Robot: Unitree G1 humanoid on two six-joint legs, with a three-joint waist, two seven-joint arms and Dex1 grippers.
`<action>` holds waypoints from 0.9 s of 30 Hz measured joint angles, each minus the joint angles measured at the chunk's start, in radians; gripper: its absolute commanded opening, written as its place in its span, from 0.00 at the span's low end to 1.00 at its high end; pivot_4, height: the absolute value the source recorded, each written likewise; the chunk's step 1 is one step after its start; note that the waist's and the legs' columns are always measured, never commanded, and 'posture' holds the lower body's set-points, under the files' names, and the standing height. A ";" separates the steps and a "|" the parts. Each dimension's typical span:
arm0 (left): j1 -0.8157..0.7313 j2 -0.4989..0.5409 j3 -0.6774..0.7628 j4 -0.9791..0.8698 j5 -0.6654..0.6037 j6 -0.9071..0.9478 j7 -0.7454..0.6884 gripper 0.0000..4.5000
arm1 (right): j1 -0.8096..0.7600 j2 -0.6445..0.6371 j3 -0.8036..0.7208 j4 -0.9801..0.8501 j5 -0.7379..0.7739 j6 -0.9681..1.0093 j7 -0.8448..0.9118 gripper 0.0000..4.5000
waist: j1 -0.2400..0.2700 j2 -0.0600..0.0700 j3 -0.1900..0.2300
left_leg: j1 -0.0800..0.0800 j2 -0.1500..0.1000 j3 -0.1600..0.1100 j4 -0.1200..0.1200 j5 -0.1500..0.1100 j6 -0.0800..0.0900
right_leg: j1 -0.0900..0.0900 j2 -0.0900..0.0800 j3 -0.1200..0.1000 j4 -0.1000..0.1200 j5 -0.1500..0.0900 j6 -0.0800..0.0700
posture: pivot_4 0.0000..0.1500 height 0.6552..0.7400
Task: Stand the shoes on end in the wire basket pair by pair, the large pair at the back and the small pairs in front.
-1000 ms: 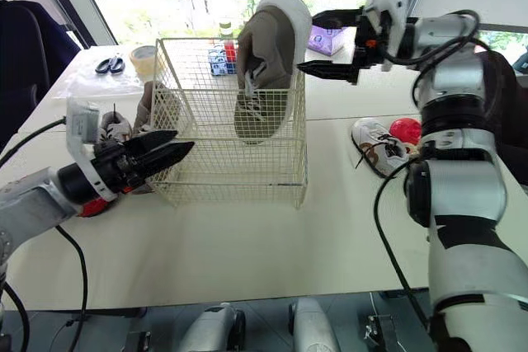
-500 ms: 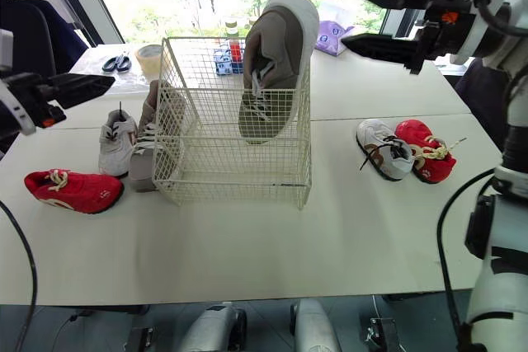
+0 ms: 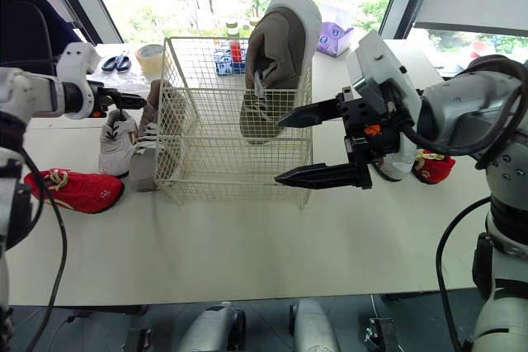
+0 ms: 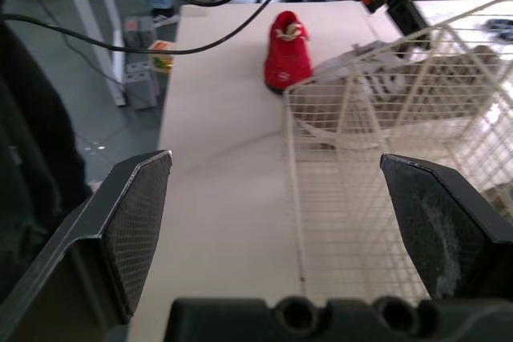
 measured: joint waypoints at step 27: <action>-0.006 -0.211 0.332 0.296 0.202 -0.129 0.154 0.12 | 0.051 0.046 0.007 -0.027 0.013 -0.043 -0.213 1.00 | 0.013 0.000 -0.002 | 0.000 -0.001 -0.002 0.013 -0.001 0.002 | 0.004 -0.002 -0.001 0.008 0.001 0.002 | 1.00 1.00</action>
